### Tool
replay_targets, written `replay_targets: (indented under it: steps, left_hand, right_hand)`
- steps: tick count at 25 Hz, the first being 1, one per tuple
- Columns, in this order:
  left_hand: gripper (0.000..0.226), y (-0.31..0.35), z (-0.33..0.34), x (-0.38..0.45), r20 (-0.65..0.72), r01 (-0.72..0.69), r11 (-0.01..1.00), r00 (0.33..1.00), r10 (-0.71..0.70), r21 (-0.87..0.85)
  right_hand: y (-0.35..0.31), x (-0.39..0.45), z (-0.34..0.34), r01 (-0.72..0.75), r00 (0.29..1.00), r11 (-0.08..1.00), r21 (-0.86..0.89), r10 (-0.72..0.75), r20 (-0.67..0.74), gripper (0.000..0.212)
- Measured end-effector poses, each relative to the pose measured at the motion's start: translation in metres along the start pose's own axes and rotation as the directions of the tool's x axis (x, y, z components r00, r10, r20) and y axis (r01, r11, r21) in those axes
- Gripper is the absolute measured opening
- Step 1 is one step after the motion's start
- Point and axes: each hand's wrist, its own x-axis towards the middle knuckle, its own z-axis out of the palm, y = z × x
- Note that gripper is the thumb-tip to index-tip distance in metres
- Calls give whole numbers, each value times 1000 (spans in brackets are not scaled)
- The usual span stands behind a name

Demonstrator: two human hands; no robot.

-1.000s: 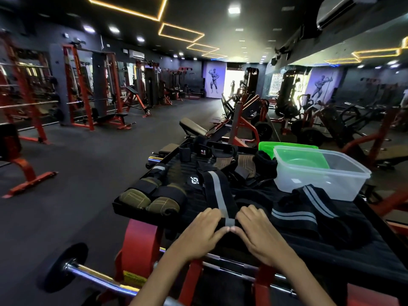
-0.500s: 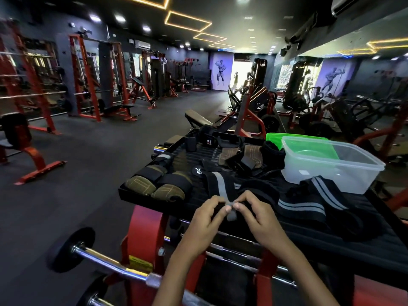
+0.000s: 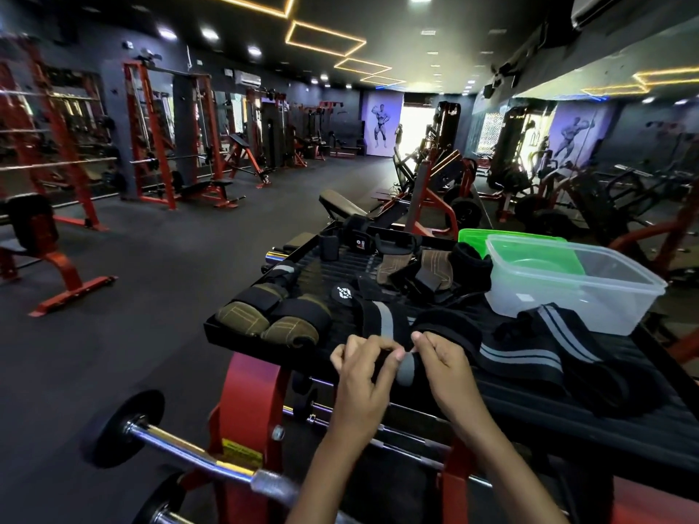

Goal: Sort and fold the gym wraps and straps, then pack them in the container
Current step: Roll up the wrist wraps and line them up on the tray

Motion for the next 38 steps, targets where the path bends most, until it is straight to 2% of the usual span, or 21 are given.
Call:
replay_targets:
  steps: [2,4,7,8,10,12,14,16,17,18,20,22,26,27,29,31,33,35,37,38]
  left_hand:
    - [27,0,2,3,-53,18,999,998,-20,-42]
    - [19,-2,0,5,-58,81,989,994,-89,-127]
    - [17,-3,1,1,-34,114,984,992,-120,-136]
    - [18,-3,4,-1,-30,116,986,992,-120,-119]
    - [20,-1,6,-1,-39,139,983,989,-144,-119]
    - [28,0,6,2,-26,170,963,983,-179,-210]
    - [35,0,3,5,28,192,934,981,-193,-302]
    - [35,1,-1,5,34,172,945,985,-169,-276]
    - [29,1,-1,5,-1,141,969,990,-144,-202]
    - [24,-1,-2,4,-44,108,987,993,-114,-117]
    - [28,-2,0,2,-126,56,998,990,-57,-10]
    - [29,-2,5,2,-193,54,998,979,-58,-26]
    - [31,5,13,-1,-215,112,990,968,-129,-91]
    - [29,6,13,-3,-210,87,993,972,-102,-81]
    - [28,7,10,-8,-212,-13,1000,977,11,-5]
    - [33,3,9,-11,-238,-38,999,971,36,-2]
    - [38,5,13,-8,-303,65,993,949,-91,-95]
    - [32,9,16,-4,-304,149,975,933,-195,-166]
    - [28,12,16,-5,-278,132,981,946,-167,-139]
    - [28,11,15,-7,-270,84,992,957,-106,-91]
  right_hand:
    - [-1,-5,-4,70,995,997,-21,-69,72,32]
    - [-1,-8,-18,185,964,982,-28,-176,200,18]
    - [-4,0,-48,113,892,994,9,-106,440,17]
    - [-3,2,-55,127,882,991,-32,-98,460,23]
    - [-5,3,-60,270,898,948,-169,-185,399,27]
    - [-9,-3,-49,401,884,857,-325,-269,382,28]
    - [-9,-10,-37,468,870,746,-473,-298,392,43]
    - [-3,-12,-29,543,840,608,-580,-411,356,52]
    - [1,-11,-26,563,822,567,-601,-458,338,54]
    - [4,-12,-23,566,819,567,-598,-473,325,55]
    - [5,-15,-18,503,864,693,-517,-425,270,57]
    - [4,-18,-15,443,897,798,-409,-397,196,56]
    - [8,-17,-10,463,880,813,-353,-468,77,30]
    - [7,-13,-9,409,910,871,-273,-411,55,28]
    - [2,-7,-6,210,976,977,-41,-207,69,30]
    - [-3,-7,-5,117,986,992,47,-122,115,28]
    - [-1,-12,-7,269,962,962,-41,-267,51,24]
    - [2,-17,-8,430,895,864,-260,-446,-3,29]
    - [5,-14,-8,443,882,855,-269,-469,-36,39]
    - [5,-10,-6,375,917,906,-196,-393,-61,40]
